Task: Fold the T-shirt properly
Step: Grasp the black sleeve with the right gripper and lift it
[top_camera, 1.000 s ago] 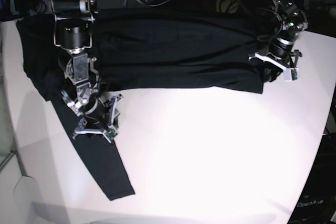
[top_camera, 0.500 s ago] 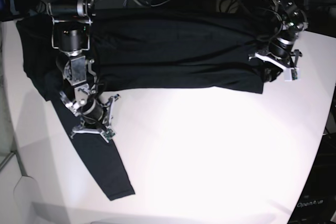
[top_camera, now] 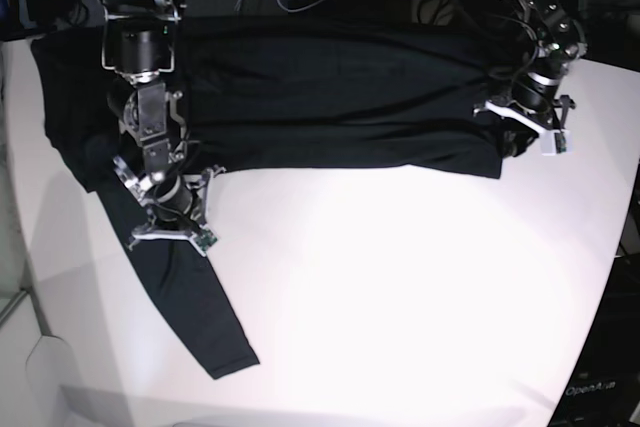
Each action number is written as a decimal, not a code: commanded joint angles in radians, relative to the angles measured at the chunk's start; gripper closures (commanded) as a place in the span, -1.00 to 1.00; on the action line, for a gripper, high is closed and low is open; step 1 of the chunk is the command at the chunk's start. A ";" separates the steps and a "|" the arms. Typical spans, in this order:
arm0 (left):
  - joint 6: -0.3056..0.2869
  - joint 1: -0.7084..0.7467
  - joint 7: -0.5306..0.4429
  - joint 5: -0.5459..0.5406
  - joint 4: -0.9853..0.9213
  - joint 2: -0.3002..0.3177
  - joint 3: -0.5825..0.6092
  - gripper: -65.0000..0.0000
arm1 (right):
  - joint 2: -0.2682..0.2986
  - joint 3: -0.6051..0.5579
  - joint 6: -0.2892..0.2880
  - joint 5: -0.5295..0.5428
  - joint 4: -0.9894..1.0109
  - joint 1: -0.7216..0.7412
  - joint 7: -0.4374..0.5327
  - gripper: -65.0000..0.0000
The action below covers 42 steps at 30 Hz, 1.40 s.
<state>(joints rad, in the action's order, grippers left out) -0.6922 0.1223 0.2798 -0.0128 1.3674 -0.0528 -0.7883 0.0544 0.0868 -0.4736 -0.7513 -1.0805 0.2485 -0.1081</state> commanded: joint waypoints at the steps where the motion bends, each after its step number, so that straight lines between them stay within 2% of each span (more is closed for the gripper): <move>1: -0.006 -0.009 -0.029 -0.022 0.016 0.008 0.000 0.61 | 0.005 0.001 0.000 0.005 -0.039 0.007 0.012 1.00; 9: -0.006 -0.009 -0.029 -0.022 0.016 -0.005 0.000 0.61 | -0.017 0.011 0.002 0.006 -0.220 -0.082 0.014 1.00; 14: -0.006 -0.006 -0.029 -0.022 0.016 -0.006 0.000 0.61 | -0.051 0.086 0.008 0.006 -0.197 -0.031 0.021 1.00; 22: -0.006 -0.005 -0.029 -0.022 0.016 -0.006 0.000 0.61 | 0.022 0.109 0.008 0.005 0.023 0.116 0.023 0.97; 27: -0.006 -0.005 -0.029 -0.022 0.016 -0.006 -0.001 0.61 | 0.037 0.107 0.008 0.000 0.109 0.165 0.014 0.96; 30: -0.006 -0.005 -0.029 -0.022 0.016 -0.006 -0.001 0.61 | 0.049 0.106 0.011 0.000 0.104 0.160 0.021 0.83; 32: -0.006 -0.005 -0.029 -0.022 0.016 -0.006 -0.001 0.61 | 0.052 0.106 0.069 0.000 0.104 0.160 0.023 0.68; 35: -0.006 -0.005 -0.029 -0.022 0.016 -0.006 -0.001 0.61 | 0.065 0.097 0.275 0.000 0.110 0.159 0.023 0.43; 37: -0.006 -0.005 -0.029 -0.022 0.016 -0.006 -0.001 0.61 | 0.065 0.097 0.375 0.000 0.110 0.157 0.023 0.21; 38: -0.006 -0.005 -0.029 -0.022 0.016 -0.006 -0.001 0.61 | 0.065 0.097 0.396 0.000 0.110 0.154 0.023 0.11; 42: -0.006 -0.005 -0.029 -0.022 0.016 -0.008 -0.001 0.61 | 0.063 0.097 0.401 0.000 0.104 0.125 0.034 -0.25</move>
<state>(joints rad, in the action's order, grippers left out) -0.6922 0.1246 0.2794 -0.0132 1.3674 -0.0669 -0.7898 0.1120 0.1818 -0.0883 -0.7521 -0.9569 0.3569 -0.0868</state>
